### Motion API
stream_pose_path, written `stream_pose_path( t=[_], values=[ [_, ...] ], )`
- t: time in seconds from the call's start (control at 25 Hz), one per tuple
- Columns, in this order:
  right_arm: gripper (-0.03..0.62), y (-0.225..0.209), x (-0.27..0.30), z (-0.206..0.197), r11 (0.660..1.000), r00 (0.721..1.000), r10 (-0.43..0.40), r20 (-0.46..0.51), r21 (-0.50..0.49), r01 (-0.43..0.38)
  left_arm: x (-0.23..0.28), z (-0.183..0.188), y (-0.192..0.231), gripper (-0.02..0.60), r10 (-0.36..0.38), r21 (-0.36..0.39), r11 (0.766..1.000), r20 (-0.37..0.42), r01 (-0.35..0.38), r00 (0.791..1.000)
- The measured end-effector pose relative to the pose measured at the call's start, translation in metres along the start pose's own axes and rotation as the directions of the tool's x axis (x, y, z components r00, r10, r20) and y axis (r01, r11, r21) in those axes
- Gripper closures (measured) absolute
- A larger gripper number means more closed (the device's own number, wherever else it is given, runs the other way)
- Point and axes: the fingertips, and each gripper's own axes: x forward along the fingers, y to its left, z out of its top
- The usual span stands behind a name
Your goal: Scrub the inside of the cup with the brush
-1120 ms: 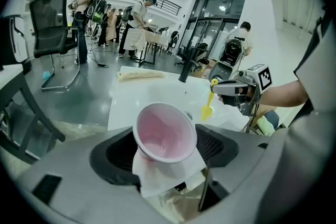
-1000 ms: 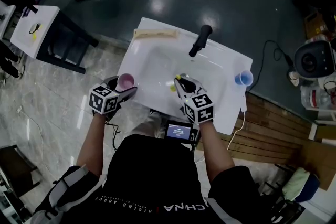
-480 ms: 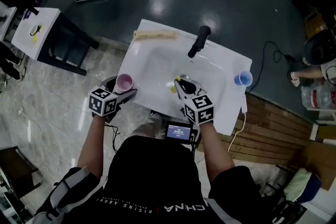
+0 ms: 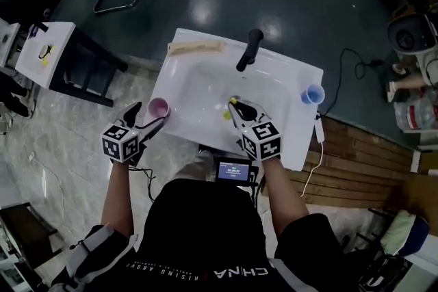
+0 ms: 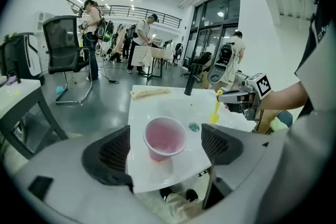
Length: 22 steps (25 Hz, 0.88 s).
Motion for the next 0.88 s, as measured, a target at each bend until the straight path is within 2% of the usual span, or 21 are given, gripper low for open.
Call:
stream_pose_path(
  t=[0.16,0.24,0.36,0.4,0.48,0.56,0.72,0.88],
  values=[
    [0.554,-0.004,-0.017,0.003,1.000,1.000,-0.013,0.029,0.003,0.013,-0.027,0.014,-0.002,0.176,0.018,-0.022,1.000,0.108,-0.015,0.994],
    [0.554,-0.006,-0.027,0.004,1.000,0.999,-0.019,0.042,0.002,0.019,-0.043,0.020,-0.005,0.292,0.028,-0.045,0.999,0.183,-0.020,0.983],
    [0.554,-0.008,-0.045,0.002,0.999,0.997,-0.034,0.064,0.008,0.034,-0.064,0.022,-0.018,0.372,0.016,-0.075,0.997,0.284,0.006,0.959],
    [0.554,-0.009,-0.051,0.001,0.999,0.997,-0.040,0.071,0.010,0.040,-0.070,0.022,-0.025,0.427,0.001,-0.085,0.996,0.319,0.027,0.948],
    [0.554,-0.011,-0.065,-0.002,0.998,0.995,-0.053,0.086,0.019,0.051,-0.081,0.019,-0.039,0.577,-0.044,-0.106,0.990,0.379,0.090,0.924],
    [0.554,-0.013,-0.078,-0.006,0.997,0.993,-0.066,0.101,0.038,0.062,-0.085,0.011,-0.055,0.577,-0.106,-0.135,0.976,0.404,0.174,0.908],
    [0.554,-0.008,-0.104,-0.019,0.993,0.987,-0.098,0.128,0.080,0.088,-0.081,-0.008,-0.090,0.578,-0.229,-0.169,0.935,0.383,0.311,0.895],
    [0.554,-0.002,-0.135,-0.027,0.980,0.972,-0.160,0.170,0.148,0.136,-0.067,-0.031,-0.119,0.578,-0.374,-0.180,0.876,0.329,0.447,0.867]
  ],
)
